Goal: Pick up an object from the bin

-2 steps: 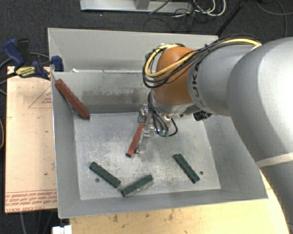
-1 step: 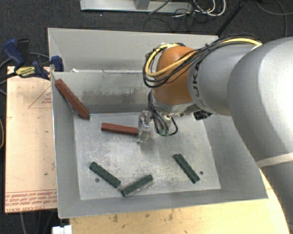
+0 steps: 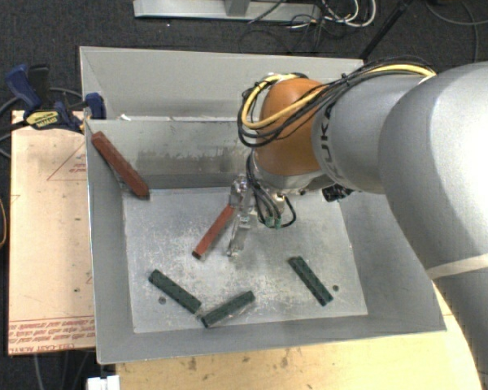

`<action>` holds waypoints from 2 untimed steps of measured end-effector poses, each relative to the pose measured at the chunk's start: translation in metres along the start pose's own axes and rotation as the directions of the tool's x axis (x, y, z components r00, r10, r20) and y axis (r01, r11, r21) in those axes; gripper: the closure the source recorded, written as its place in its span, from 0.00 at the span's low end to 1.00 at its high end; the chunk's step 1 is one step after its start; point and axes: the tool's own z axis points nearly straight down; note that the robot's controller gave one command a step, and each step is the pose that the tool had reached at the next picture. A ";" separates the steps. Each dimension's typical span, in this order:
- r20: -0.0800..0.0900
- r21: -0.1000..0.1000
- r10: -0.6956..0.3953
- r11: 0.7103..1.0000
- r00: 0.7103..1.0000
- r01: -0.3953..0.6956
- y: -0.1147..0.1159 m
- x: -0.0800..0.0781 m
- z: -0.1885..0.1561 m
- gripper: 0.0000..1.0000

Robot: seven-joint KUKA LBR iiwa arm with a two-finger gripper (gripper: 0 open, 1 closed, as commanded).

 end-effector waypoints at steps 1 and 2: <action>0.003 -0.002 -0.118 0.993 0.993 0.118 0.053 -0.007 0.005 0.00; -0.004 0.000 -0.194 0.981 0.981 0.194 0.050 0.048 0.005 0.00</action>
Offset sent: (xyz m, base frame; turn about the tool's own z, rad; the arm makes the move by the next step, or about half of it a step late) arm 0.0142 0.0479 -0.0061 -0.1155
